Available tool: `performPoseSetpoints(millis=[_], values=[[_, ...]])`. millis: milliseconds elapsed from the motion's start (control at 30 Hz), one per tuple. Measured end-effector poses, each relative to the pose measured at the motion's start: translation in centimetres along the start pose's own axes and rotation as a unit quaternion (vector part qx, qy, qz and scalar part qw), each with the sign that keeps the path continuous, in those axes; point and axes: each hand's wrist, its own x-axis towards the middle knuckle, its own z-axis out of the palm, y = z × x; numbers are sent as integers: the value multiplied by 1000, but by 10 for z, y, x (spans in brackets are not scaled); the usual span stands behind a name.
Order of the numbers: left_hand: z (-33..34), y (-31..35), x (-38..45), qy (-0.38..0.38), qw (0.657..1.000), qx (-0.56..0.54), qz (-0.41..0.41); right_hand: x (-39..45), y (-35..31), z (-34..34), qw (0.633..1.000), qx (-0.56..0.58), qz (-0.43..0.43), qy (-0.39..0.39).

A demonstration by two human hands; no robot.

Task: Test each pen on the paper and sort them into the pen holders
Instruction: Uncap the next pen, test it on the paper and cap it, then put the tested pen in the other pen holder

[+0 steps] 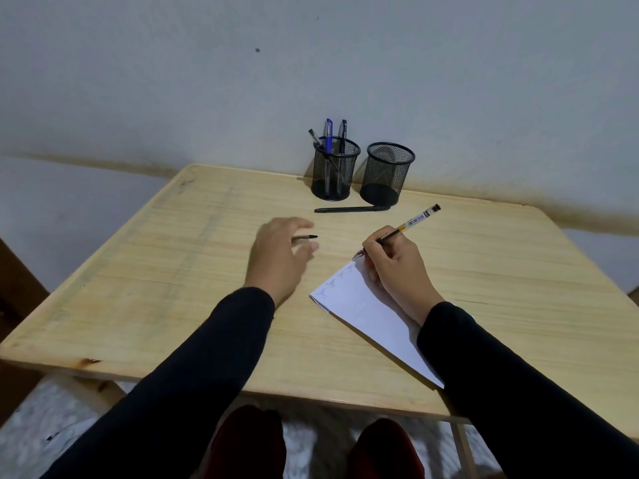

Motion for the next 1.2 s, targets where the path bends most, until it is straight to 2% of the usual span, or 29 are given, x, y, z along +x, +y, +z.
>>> performPoseSetpoints(millis=[33,100,167,233,333,467,733,867,1100,1200], values=[[-1,-2,8,4,999,47,-4,-1,-3,0,998,64,23,-5],[-2,-6,20,-41,991,125,-21,-1,-10,-2,982,179,61,-25],[0,-8,28,-61,988,142,-31,3,-17,-6,981,181,68,-34],[-1,-4,31,-38,996,70,-36,7,-25,-9,981,177,66,-43],[-5,12,28,-18,992,-117,-49,12,-39,-12,983,177,27,-32],[-9,32,24,-17,977,-208,-50,16,-51,-14,984,175,-19,9],[-15,46,20,-27,978,-208,-12,16,-56,-21,983,186,-12,5],[-16,50,18,-42,978,-204,11,16,-58,-22,982,185,-15,-22],[-13,49,18,-25,983,-182,25,14,-60,-23,974,218,-20,-56],[-15,43,18,-54,981,-184,28,8,-55,-20,974,215,-22,-64]])
